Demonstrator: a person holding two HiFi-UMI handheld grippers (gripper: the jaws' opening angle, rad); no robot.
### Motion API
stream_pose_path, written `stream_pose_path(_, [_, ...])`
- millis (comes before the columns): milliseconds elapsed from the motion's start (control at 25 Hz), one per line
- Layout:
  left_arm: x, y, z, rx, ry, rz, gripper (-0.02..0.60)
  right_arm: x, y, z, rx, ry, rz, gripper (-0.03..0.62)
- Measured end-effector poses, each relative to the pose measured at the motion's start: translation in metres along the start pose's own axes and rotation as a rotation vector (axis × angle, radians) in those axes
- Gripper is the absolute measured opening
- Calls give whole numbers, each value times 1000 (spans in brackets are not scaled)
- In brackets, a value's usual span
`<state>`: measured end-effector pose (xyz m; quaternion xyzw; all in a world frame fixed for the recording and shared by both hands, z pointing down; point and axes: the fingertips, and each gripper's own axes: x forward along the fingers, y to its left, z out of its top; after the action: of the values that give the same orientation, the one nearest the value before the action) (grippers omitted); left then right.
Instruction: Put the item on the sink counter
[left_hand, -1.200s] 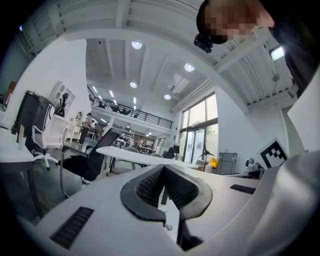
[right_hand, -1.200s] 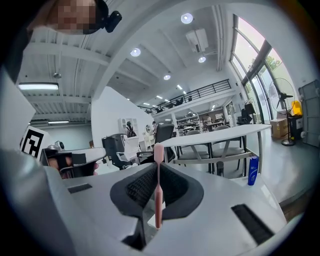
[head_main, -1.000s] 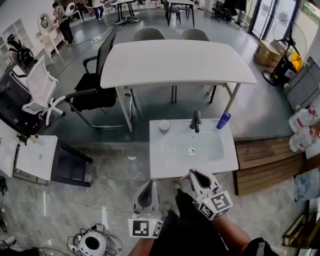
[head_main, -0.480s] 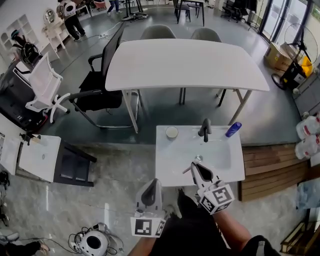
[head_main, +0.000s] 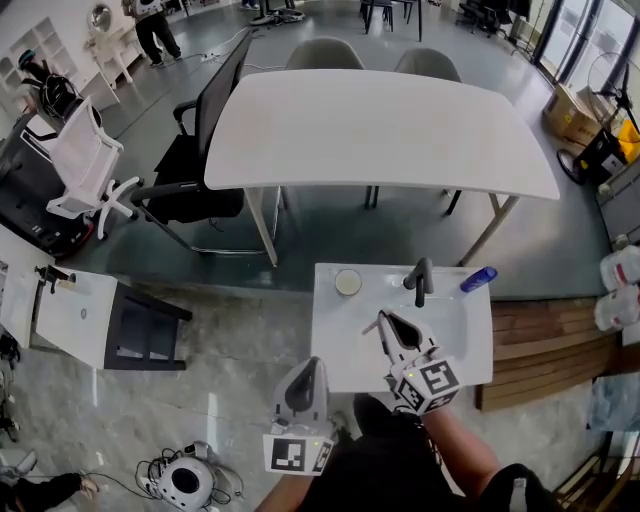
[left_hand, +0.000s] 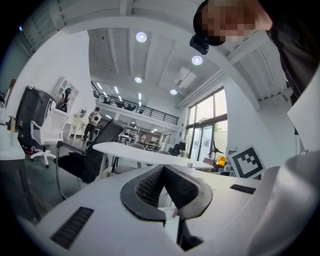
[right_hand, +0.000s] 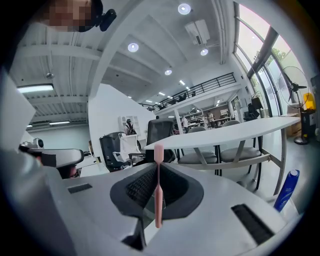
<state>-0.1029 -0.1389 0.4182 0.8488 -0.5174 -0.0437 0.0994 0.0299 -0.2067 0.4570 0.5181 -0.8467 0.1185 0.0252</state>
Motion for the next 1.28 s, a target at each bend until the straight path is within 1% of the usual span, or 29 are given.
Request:
stream_pose_path(80, [13, 5, -3, 3, 8, 4, 15, 17, -9, -1, 6, 8, 1, 16])
stream_pose_path(160, [27, 7, -4, -30, 21, 13, 15, 32, -18, -2, 14, 18, 1, 16])
stream_pose_path(240, [38, 9, -4, -45, 24, 20, 15, 44, -26, -3, 17, 30, 4, 15])
stream_pose_path(560, [75, 22, -13, -62, 45, 48, 15, 92, -52, -15, 40, 75, 24, 17])
stream_pose_path(640, [82, 25, -16, -56, 45, 54, 15, 102, -57, -19, 45, 84, 31, 16])
stream_pose_path(760, [90, 30, -20, -15, 44, 56, 15, 115, -62, -24, 52, 94, 44, 17])
stream_pose_path(880, [98, 37, -23, -33, 57, 75, 15, 129, -67, -30, 54, 103, 48, 16])
stream_pose_path(960, [102, 41, -24, -63, 65, 94, 15, 140, -70, -35, 55, 113, 50, 17])
stream_pose_path(1000, [104, 43, -24, -63, 66, 98, 15, 145, -72, -38, 56, 119, 50, 17])
stream_pose_path(1120, [110, 47, -25, -6, 61, 92, 15, 157, -78, -47, 58, 138, 52, 17])
stream_pose_path(1280, [115, 52, -27, -1, 66, 103, 15, 169, -84, -62, 62, 167, 52, 16])
